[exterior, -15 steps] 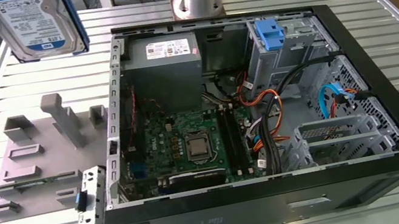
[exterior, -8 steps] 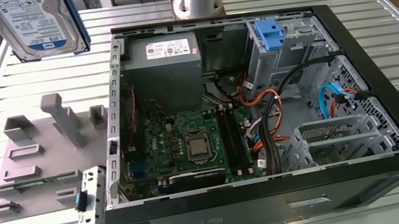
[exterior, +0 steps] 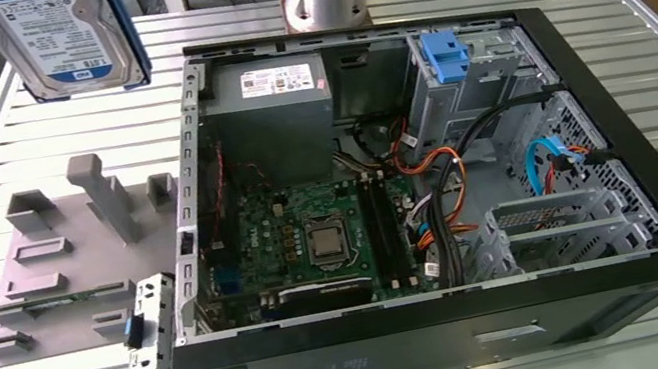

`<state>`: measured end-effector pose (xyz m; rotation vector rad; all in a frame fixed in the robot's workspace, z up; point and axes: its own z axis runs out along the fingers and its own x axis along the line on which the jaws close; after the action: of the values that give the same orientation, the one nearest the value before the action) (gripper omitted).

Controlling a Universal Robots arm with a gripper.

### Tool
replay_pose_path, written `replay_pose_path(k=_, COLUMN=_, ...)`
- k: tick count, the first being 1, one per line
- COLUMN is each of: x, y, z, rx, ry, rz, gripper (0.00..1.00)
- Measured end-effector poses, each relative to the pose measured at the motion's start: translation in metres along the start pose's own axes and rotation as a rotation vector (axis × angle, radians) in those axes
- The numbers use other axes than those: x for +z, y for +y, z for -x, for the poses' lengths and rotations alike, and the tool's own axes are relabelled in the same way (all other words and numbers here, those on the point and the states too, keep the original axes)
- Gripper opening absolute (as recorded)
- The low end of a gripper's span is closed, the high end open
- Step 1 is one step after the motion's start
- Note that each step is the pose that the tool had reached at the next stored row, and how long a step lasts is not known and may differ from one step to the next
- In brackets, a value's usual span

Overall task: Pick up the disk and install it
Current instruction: 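Pick up the disk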

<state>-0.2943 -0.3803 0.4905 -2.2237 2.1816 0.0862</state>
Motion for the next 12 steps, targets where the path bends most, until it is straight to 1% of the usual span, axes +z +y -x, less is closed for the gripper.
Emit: replay_pose_path(k=12, x=0.0, y=-0.0015, z=0.0, rx=0.0, ry=0.0, rz=0.0, gripper=0.35)
